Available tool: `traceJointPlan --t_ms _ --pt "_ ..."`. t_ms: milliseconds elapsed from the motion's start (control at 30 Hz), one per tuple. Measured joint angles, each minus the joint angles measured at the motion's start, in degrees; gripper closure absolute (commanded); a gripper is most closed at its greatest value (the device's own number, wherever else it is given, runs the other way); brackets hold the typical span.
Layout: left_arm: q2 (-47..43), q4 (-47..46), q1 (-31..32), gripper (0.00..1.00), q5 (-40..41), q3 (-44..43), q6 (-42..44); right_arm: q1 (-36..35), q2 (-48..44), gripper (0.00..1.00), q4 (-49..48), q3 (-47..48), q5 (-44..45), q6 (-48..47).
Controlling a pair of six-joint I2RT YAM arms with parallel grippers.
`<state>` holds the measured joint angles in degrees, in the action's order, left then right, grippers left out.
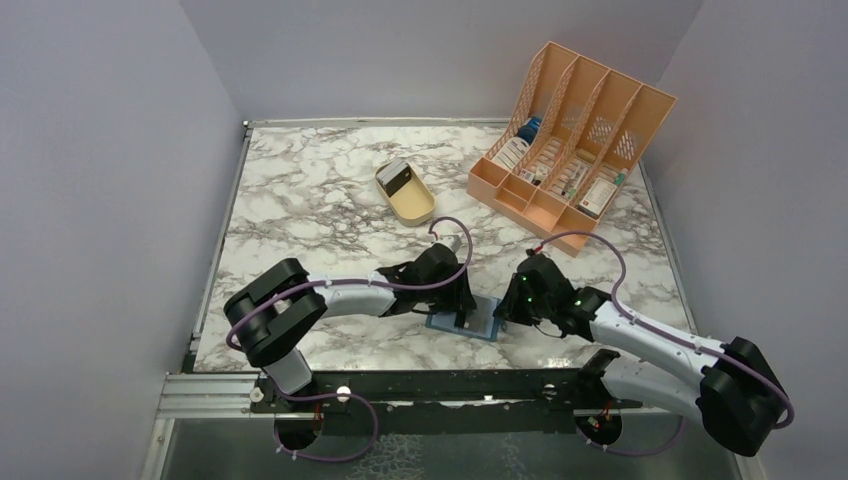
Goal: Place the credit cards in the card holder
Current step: Insert the credit card into the card holder.
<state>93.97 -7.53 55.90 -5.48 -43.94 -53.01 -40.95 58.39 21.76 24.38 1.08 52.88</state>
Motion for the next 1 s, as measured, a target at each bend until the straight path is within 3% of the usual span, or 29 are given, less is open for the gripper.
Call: traceJointPlan --t_ms 200,267,433,467,1000 --pt "-1.11 3.23 0.0 0.53 1.36 -0.57 2.03 0.0 -0.92 0.81 1.29 0.11 0.35 0.0" --pt "-1.9 4.59 0.0 0.57 2.16 -0.59 2.8 0.0 -0.74 0.82 1.29 0.11 0.33 0.0" --pt "-3.87 9.66 0.0 0.85 4.98 -1.73 5.01 0.0 0.66 0.82 1.22 0.11 0.28 -0.07" --pt "-5.35 12.92 -0.02 1.0 7.69 -3.3 7.19 0.0 1.55 0.82 0.98 0.11 0.24 -0.2" --pt "-2.4 14.73 -0.33 1.0 6.25 -3.63 11.69 0.0 4.72 0.83 -0.48 0.55 -0.46 -0.24"
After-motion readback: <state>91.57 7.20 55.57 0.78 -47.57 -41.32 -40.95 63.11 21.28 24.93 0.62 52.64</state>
